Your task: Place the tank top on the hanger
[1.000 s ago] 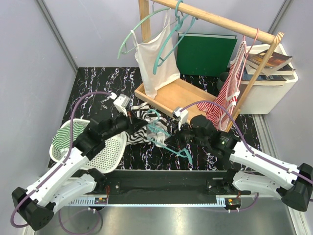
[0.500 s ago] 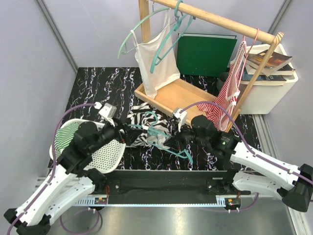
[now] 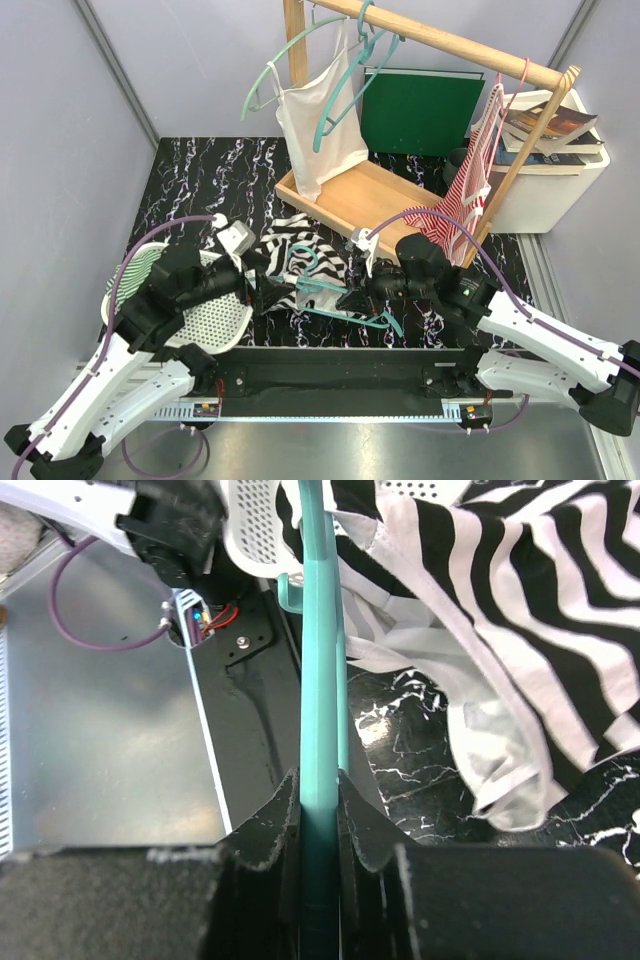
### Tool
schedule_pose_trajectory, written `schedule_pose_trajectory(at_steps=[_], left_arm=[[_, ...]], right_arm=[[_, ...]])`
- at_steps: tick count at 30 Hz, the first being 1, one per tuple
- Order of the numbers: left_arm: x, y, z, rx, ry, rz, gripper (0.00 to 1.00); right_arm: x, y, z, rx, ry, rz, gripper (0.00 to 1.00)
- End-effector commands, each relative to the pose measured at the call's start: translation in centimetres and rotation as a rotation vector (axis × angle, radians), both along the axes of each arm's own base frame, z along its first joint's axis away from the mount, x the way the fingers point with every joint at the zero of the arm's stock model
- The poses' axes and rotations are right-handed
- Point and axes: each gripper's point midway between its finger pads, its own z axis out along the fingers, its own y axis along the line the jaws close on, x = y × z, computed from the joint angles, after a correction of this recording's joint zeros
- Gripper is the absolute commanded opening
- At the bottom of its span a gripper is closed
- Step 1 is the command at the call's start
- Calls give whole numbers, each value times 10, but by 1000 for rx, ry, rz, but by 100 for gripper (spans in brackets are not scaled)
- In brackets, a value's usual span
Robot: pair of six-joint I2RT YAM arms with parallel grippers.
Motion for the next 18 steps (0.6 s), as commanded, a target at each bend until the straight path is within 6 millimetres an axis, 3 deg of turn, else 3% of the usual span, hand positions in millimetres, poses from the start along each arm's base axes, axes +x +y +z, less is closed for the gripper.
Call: schedule_pose_trajectory(at_steps=[1, 7, 15, 16, 18], left_arm=[[-31, -16, 24, -23, -104, -255, 92], [-35, -27, 5, 9, -59, -356, 89], [-50, -36, -3, -9, -12, -481, 73], [-51, -37, -3, -13, -9, -489, 70], [-56, -38, -5, -24, 1, -518, 55]], right_arm=[[-9, 6, 33, 77, -59, 77, 0], [-13, 8, 34, 82, -59, 108, 0], [-16, 6, 37, 92, -72, 128, 0], [-17, 6, 37, 95, -71, 135, 0], [-18, 5, 38, 98, -77, 136, 0]])
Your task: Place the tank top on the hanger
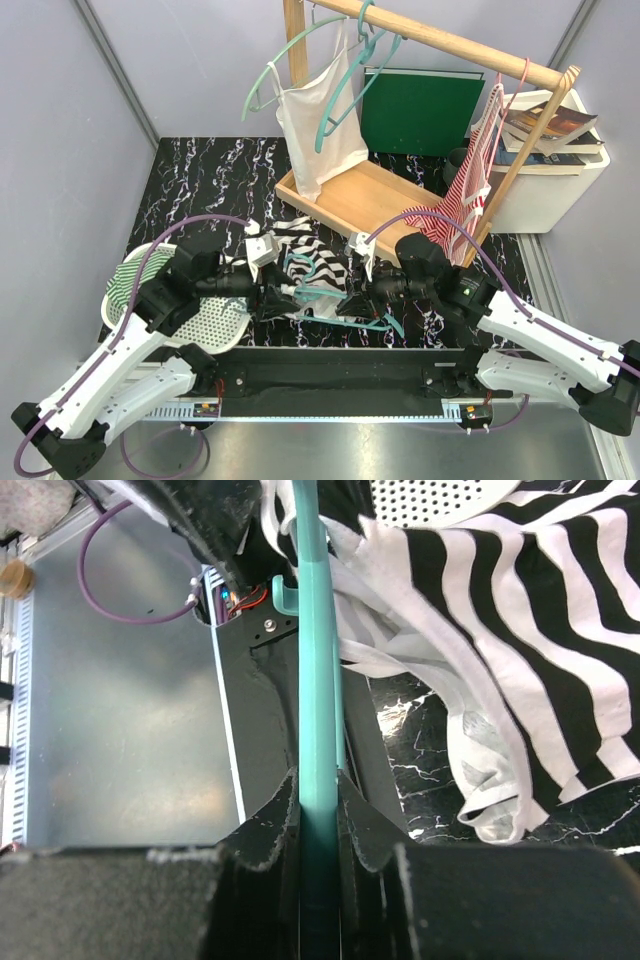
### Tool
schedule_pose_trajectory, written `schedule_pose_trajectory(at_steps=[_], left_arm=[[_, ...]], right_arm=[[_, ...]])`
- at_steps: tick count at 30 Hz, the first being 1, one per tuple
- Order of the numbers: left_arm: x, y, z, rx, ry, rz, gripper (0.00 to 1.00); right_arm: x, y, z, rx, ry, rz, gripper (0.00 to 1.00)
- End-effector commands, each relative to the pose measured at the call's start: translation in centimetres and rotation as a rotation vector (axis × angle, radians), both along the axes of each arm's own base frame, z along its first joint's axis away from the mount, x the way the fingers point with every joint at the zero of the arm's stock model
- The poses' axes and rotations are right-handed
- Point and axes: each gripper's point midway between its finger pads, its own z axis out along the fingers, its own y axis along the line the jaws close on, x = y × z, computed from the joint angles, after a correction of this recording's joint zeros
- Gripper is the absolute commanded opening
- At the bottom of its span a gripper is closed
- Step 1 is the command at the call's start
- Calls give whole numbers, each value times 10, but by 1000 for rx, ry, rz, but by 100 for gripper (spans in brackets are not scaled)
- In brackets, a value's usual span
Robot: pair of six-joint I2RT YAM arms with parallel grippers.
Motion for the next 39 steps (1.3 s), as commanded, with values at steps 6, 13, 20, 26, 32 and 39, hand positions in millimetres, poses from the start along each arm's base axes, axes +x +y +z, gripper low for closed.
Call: schedule_pose_trajectory(at_steps=[6, 13, 20, 26, 32, 39], left_arm=[[-21, -8, 9, -76, 3, -141, 42], [-26, -7, 8, -85, 8, -163, 34], [-36, -7, 10, -103, 10, -220, 0], [-36, -6, 9, -105, -1, -214, 0], [-4, -2, -1, -42, -38, -34, 0], [27, 8, -11, 28, -72, 147, 0]], right_arm=[[-5, 0, 38, 94, -81, 36, 0], [0, -5, 46, 101, -116, -3, 0], [6, -2, 47, 94, -130, -13, 0], [19, -2, 45, 72, -160, -67, 0], [44, -9, 36, 22, -198, -193, 34], [70, -28, 45, 3, -258, -381, 94]])
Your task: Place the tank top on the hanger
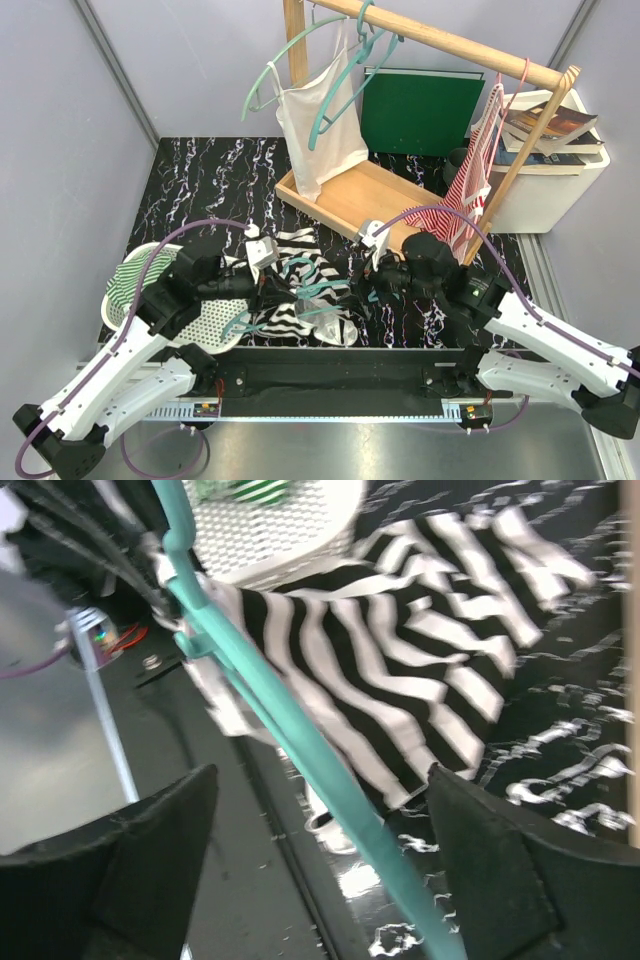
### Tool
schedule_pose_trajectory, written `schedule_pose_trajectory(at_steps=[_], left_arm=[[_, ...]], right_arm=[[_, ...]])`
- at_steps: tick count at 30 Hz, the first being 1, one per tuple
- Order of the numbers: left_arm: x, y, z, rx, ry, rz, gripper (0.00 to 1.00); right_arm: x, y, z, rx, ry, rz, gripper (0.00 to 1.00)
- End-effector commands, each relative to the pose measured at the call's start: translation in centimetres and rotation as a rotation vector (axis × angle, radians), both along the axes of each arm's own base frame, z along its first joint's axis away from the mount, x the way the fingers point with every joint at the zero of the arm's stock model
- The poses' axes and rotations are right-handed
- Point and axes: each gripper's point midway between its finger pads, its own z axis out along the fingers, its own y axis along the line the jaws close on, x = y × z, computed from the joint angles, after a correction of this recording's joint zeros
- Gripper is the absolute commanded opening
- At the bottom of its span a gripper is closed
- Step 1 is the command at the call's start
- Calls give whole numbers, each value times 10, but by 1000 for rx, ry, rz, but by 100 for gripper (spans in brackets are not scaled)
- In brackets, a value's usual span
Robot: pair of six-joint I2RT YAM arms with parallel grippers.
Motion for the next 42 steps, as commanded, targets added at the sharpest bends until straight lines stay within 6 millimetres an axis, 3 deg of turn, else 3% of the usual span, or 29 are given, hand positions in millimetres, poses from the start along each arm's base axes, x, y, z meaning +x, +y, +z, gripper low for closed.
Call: schedule_pose_trajectory(at_steps=[1, 6, 10, 14, 15, 16, 17, 20, 22, 26, 29, 35, 42], left_arm=[[29, 9, -4, 47, -48, 166, 0], [52, 21, -13, 116, -52, 308, 0], [61, 31, -13, 131, -74, 389, 0], [70, 44, -12, 132, -83, 495, 0], [70, 46, -10, 125, -87, 505, 0], [71, 47, -11, 126, -85, 516, 0], [70, 47, -10, 124, -84, 517, 0], [72, 50, -11, 132, -84, 535, 0], [74, 52, -12, 141, -85, 551, 0], [77, 54, -13, 148, -82, 566, 0], [79, 57, -13, 154, -84, 585, 0], [79, 56, -14, 154, -77, 580, 0], [79, 58, -12, 146, -84, 589, 0]], right_arm=[[35, -15, 42, 70, -134, -205, 97], [46, -40, 59, 103, -177, -349, 100], [44, -42, 52, 95, -134, -371, 98], [45, -27, 9, 2, -35, -352, 79], [49, -23, -13, -58, -7, -366, 77], [47, -17, -22, -76, 6, -362, 76], [48, -14, -43, -127, 31, -379, 75], [40, 0, -72, -165, 76, -375, 74], [34, 12, -81, -134, 114, -364, 74], [16, 22, -120, -162, 202, -334, 73], [-1, 28, -135, -137, 258, -300, 73], [-22, 37, -139, -59, 316, -254, 73], [-24, 41, -158, -93, 345, -248, 71]])
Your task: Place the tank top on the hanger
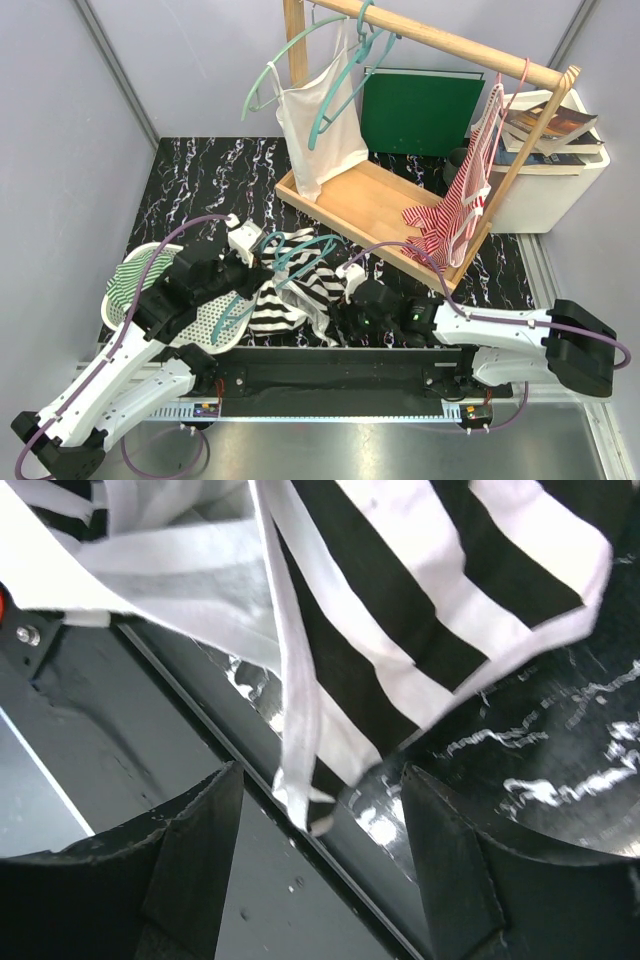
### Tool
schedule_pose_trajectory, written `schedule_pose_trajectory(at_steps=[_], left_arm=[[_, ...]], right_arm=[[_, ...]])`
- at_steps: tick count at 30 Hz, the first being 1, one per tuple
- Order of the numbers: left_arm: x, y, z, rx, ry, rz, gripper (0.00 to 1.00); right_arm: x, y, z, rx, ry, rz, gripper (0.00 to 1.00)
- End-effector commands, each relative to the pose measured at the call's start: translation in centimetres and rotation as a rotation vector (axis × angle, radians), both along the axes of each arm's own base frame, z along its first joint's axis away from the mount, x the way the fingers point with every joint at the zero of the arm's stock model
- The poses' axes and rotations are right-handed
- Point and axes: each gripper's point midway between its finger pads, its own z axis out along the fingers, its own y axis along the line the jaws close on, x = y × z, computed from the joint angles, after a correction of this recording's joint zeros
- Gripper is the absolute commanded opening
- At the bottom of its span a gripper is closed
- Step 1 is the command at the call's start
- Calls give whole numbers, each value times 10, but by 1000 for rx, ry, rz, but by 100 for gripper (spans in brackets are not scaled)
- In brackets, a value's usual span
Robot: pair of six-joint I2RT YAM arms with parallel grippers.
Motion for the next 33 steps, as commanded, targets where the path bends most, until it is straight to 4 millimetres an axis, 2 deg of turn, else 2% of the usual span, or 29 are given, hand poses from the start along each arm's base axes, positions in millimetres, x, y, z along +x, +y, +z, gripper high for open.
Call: schedule_pose_trajectory(at_steps=[1, 11, 15, 17, 18, 20, 23, 26, 30, 33], left_arm=[[9, 1, 14, -30, -52, 33, 0], [9, 1, 15, -31, -54, 31, 0], [9, 1, 15, -31, -52, 33, 0], [9, 2, 17, -34, -59, 37, 0], [8, 1, 18, -41, -59, 30, 0], [5, -1, 20, -51, -62, 9, 0], [2, -4, 23, -64, -66, -13, 0], [0, -3, 30, -81, -86, -15, 0], [-16, -10, 45, -148, -133, -104, 0], [-30, -10, 57, -200, -188, -146, 0]], right_arm=[[-5, 21, 5, 75, 24, 34, 71], [-19, 22, -9, 68, 91, 79, 58], [-18, 15, -15, 47, 104, 42, 46], [-9, 9, -16, 19, 80, -13, 32], [-8, -4, -24, -46, 85, -43, 25], [7, -12, -20, -81, 28, -108, 8], [25, -27, -15, -142, -32, -198, 0], [48, -34, -10, -151, -47, -262, 0], [84, -48, -7, -171, -56, -352, 0], [113, -51, 8, -164, -101, -421, 0]])
